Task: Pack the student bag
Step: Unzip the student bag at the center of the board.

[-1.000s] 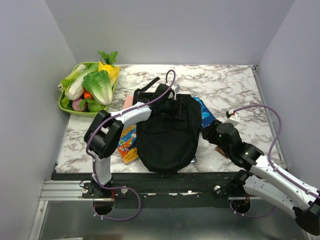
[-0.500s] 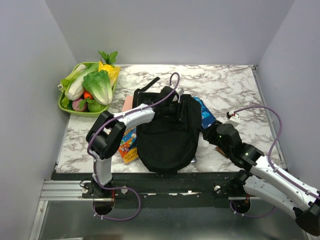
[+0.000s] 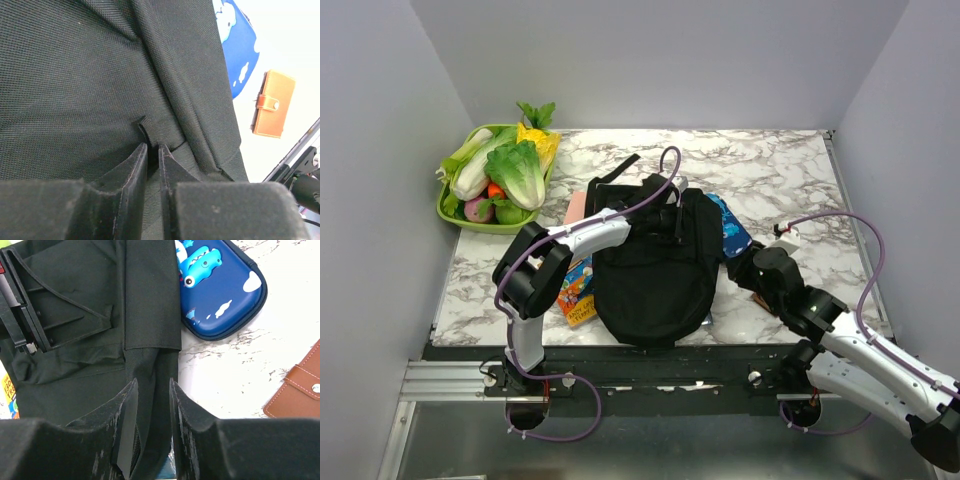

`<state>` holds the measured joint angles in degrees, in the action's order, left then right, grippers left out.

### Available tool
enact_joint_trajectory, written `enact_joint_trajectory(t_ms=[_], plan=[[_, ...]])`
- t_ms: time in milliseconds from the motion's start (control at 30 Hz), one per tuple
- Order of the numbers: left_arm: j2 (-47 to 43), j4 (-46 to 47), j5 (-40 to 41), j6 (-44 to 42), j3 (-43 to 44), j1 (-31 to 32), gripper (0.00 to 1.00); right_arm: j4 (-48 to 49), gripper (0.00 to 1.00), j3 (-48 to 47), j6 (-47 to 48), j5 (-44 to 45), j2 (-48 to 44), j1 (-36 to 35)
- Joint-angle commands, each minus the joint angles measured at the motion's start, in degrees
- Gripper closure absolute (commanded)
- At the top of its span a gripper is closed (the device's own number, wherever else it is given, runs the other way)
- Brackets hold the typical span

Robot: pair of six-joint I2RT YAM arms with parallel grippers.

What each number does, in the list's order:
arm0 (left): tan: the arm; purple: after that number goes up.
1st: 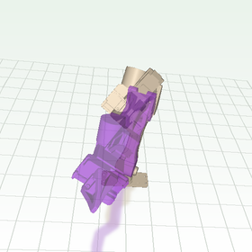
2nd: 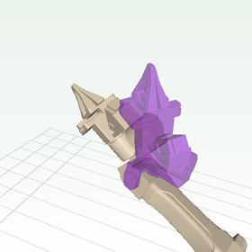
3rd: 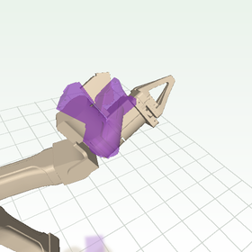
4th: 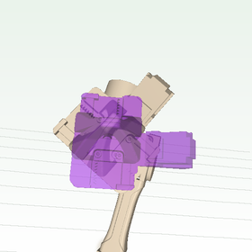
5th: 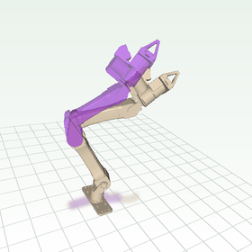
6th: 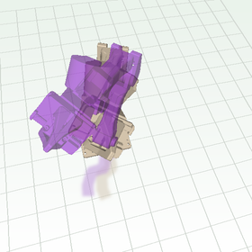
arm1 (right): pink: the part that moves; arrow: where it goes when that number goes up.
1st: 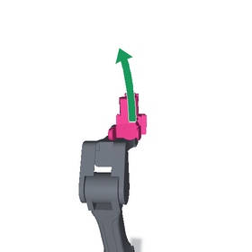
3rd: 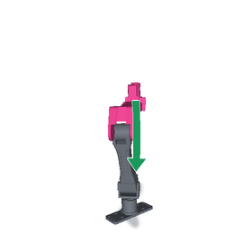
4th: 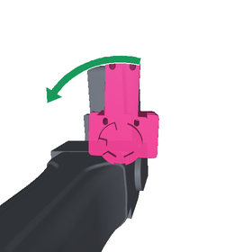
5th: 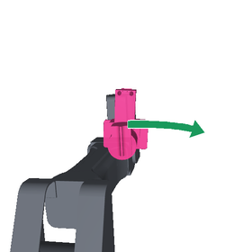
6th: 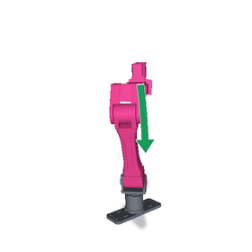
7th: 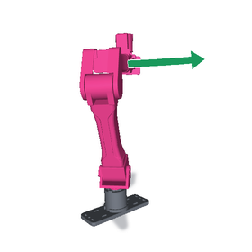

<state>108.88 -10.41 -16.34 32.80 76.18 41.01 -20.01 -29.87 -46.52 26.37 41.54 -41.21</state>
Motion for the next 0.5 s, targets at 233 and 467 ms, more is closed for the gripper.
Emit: enact_joint_trajectory(t_ms=[233,467], plan=[[0.72,-0.57,5.08,-0.89,2.22,0.38,0.92,-0.38,0.62,0.69,-0.24,2.55,-0.32,-0.27],[-2.00,-2.50,5.18,-2.03,3.71,0.38,1.00,3.91,0.62,0.78,0.99,2.98,3.09,-0.27]])
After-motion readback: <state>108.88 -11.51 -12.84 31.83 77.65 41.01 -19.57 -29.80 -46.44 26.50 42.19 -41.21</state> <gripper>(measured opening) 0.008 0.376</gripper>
